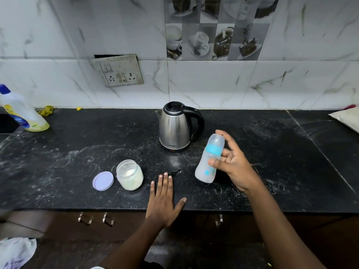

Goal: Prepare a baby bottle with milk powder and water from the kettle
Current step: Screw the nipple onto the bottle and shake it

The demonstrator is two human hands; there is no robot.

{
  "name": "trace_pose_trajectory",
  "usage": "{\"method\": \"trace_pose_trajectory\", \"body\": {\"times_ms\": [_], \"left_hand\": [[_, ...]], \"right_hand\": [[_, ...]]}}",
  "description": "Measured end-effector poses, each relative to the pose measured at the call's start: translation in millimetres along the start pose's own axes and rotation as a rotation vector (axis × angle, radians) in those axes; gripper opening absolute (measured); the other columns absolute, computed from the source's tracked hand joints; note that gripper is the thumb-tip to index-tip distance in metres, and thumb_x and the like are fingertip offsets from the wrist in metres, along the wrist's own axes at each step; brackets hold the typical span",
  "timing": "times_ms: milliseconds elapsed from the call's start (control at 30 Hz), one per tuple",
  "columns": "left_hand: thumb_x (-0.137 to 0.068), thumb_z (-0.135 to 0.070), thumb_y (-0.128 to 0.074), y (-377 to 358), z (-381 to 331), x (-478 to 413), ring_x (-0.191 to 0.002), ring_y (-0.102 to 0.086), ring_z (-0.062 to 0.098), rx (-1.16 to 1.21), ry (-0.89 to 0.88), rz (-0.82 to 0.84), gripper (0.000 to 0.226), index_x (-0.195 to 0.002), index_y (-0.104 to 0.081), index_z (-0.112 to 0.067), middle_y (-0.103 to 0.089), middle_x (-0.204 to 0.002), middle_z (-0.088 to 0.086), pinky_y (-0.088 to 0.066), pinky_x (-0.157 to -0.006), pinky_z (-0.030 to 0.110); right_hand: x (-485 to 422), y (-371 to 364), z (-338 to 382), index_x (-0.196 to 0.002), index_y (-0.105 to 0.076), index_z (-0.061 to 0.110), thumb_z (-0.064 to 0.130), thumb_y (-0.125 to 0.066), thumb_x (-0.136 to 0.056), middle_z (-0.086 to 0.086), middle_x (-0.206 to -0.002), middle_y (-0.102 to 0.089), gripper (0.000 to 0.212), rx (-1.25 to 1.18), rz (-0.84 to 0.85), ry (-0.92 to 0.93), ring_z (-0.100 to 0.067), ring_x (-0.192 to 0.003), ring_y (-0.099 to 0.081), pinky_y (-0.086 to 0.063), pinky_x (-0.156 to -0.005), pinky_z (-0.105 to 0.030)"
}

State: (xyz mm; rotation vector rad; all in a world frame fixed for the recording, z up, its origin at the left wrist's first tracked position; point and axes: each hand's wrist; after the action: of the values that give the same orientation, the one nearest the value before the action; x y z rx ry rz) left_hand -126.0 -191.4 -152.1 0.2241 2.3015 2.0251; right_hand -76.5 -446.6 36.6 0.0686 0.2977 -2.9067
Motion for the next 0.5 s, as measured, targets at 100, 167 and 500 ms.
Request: {"method": "trace_pose_trajectory", "body": {"times_ms": [100, 167, 500], "left_hand": [[-0.099, -0.083, -0.006, -0.9, -0.1, -0.8, -0.159, 0.034, 0.025, 0.004, -0.001, 0.004, 0.103, -0.169, 0.015, -0.011, 0.025, -0.176, 0.006, 0.018, -0.131, 0.051], [-0.100, -0.083, -0.008, -1.7, -0.1, -1.1, -0.160, 0.032, 0.025, 0.005, 0.001, 0.001, 0.103, -0.170, 0.012, -0.010, 0.023, -0.177, 0.007, 0.017, -0.131, 0.052], [-0.099, -0.083, -0.004, -0.4, 0.7, -0.5, -0.162, 0.031, 0.024, -0.015, 0.002, 0.015, 0.105, -0.171, 0.011, -0.010, 0.023, -0.178, 0.008, 0.023, -0.130, 0.050]], "right_hand": [[-2.0, 1.8, 2.0, -0.149, -0.048, 0.041, 0.003, -0.082, -0.078, -0.009, -0.120, -0.075, 0.087, -0.072, -0.140, 0.031, -0.025, -0.112, -0.071, -0.061, -0.094, -0.043], [-2.6, 0.0, 3.2, -0.150, -0.048, 0.040, 0.003, -0.082, -0.077, -0.008, -0.120, -0.074, 0.088, -0.059, -0.106, 0.019, -0.025, -0.112, -0.071, -0.061, -0.093, -0.043], [-1.0, -7.9, 2.8, -0.148, -0.050, 0.040, 0.002, -0.084, -0.078, -0.014, -0.122, -0.074, 0.087, 0.032, 0.070, -0.038, -0.029, -0.111, -0.072, -0.061, -0.094, -0.045]]}}
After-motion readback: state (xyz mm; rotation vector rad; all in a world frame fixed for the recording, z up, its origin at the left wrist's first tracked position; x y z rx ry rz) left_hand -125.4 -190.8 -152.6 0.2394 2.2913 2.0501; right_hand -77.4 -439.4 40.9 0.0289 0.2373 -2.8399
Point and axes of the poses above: each hand's wrist, its own x-axis away from the middle knuckle, its own y-axis out of the back of the hand, z = x × y
